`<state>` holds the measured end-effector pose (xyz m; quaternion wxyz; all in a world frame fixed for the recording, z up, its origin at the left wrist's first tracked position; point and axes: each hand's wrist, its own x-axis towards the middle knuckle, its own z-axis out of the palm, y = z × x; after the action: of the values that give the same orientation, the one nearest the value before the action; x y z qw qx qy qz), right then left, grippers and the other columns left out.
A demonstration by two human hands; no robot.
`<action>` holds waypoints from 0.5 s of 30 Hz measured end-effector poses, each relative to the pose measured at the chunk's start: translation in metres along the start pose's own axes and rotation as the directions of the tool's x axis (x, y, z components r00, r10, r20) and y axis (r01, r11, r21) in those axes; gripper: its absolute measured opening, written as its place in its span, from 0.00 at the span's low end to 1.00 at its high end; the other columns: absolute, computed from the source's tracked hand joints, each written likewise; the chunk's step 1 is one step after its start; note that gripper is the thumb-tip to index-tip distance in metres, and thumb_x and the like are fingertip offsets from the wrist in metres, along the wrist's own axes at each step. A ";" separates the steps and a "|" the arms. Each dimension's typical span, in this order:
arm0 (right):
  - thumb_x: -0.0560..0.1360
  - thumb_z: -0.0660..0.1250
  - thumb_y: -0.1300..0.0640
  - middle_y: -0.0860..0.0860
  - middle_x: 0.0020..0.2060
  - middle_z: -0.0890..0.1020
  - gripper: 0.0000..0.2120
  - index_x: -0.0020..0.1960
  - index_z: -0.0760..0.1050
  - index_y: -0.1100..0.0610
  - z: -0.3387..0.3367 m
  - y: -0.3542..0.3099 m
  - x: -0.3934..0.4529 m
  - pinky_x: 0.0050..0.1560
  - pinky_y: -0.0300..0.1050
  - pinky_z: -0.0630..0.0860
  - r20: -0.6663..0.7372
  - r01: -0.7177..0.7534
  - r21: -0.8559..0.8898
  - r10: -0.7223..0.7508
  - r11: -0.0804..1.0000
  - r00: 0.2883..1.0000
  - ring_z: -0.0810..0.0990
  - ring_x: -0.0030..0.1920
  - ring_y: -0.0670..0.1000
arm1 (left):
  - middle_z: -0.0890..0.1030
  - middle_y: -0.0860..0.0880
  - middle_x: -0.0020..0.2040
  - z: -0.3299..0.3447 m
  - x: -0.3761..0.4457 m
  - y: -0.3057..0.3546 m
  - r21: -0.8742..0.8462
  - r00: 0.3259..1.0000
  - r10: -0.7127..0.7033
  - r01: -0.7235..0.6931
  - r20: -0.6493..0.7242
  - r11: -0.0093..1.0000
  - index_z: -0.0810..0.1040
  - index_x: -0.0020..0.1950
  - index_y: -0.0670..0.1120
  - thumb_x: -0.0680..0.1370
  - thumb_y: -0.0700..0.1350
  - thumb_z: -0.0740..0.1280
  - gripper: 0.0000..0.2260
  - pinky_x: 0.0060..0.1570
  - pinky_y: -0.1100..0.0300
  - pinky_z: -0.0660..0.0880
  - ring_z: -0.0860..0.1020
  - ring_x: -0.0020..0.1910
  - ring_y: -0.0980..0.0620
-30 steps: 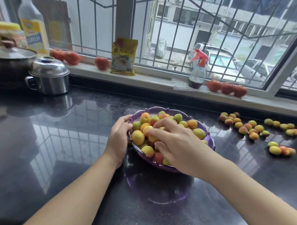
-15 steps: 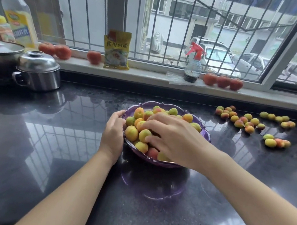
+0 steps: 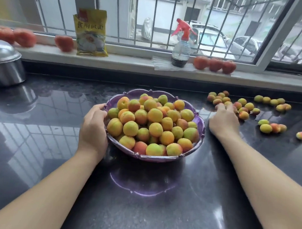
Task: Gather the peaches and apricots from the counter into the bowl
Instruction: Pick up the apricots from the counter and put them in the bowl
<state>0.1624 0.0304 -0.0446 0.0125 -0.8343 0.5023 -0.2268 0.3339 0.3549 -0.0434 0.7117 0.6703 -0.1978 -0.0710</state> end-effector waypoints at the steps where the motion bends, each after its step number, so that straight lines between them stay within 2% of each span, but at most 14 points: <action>1: 0.79 0.58 0.61 0.62 0.66 0.69 0.18 0.69 0.71 0.59 0.002 -0.002 0.006 0.58 0.59 0.74 0.001 0.005 -0.030 -0.005 1.000 1.000 0.75 0.62 0.68 | 0.78 0.59 0.44 0.002 -0.001 0.000 0.025 1.000 0.012 -0.012 -0.003 1.000 0.81 0.51 0.50 0.85 0.40 0.57 0.13 0.41 0.77 0.68 0.74 0.40 0.76; 2: 0.79 0.58 0.61 0.62 0.67 0.68 0.19 0.69 0.70 0.58 0.003 -0.004 0.013 0.57 0.59 0.75 0.005 0.006 -0.057 -0.006 0.998 1.000 0.75 0.62 0.68 | 0.78 0.59 0.44 0.003 0.000 -0.001 0.050 1.000 0.018 -0.018 -0.006 0.999 0.81 0.51 0.49 0.85 0.40 0.57 0.13 0.39 0.77 0.67 0.74 0.39 0.76; 4: 0.79 0.58 0.59 0.62 0.66 0.68 0.19 0.69 0.69 0.58 0.007 -0.004 0.025 0.57 0.59 0.74 0.004 -0.008 -0.082 0.008 0.997 1.000 0.74 0.63 0.67 | 0.81 0.59 0.41 0.004 0.002 -0.001 0.067 1.000 0.019 -0.019 -0.013 0.998 0.82 0.49 0.51 0.80 0.47 0.58 0.12 0.39 0.75 0.68 0.75 0.40 0.73; 6: 0.79 0.58 0.58 0.64 0.66 0.69 0.19 0.69 0.70 0.59 0.013 -0.004 0.035 0.61 0.60 0.72 -0.008 0.002 -0.079 -0.003 0.997 1.000 0.71 0.65 0.67 | 0.83 0.61 0.39 0.001 0.006 -0.003 0.042 1.000 0.016 -0.015 -0.016 0.999 0.83 0.46 0.52 0.74 0.50 0.58 0.13 0.42 0.67 0.72 0.77 0.41 0.66; 9: 0.78 0.58 0.58 0.64 0.69 0.68 0.20 0.69 0.71 0.59 0.018 -0.002 0.045 0.66 0.59 0.68 -0.009 0.036 -0.084 -0.037 0.996 0.999 0.69 0.66 0.67 | 0.83 0.55 0.40 0.001 0.006 -0.004 0.010 1.000 0.002 -0.002 -0.019 1.000 0.83 0.45 0.47 0.73 0.50 0.59 0.14 0.47 0.52 0.72 0.77 0.44 0.54; 12: 0.78 0.58 0.57 0.63 0.71 0.66 0.21 0.71 0.70 0.55 0.023 0.000 0.051 0.69 0.60 0.65 0.063 0.056 -0.095 -0.050 0.994 0.997 0.66 0.68 0.67 | 0.82 0.55 0.38 0.002 0.005 -0.002 0.029 1.000 0.004 -0.004 -0.030 1.000 0.83 0.46 0.44 0.73 0.50 0.59 0.15 0.47 0.50 0.72 0.77 0.42 0.55; 15: 0.79 0.56 0.55 0.63 0.71 0.66 0.21 0.71 0.70 0.56 0.025 0.002 0.054 0.71 0.60 0.63 0.096 0.029 -0.091 -0.020 0.995 0.995 0.65 0.70 0.66 | 0.83 0.56 0.38 0.001 0.005 -0.002 0.036 0.999 -0.010 0.011 -0.046 0.999 0.84 0.46 0.45 0.73 0.51 0.59 0.16 0.48 0.51 0.73 0.77 0.42 0.56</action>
<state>0.1923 -0.0215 -0.0475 -0.0051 -0.8500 0.5008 -0.1633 0.3382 0.3515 -0.0448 0.7034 0.6857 -0.1789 -0.0556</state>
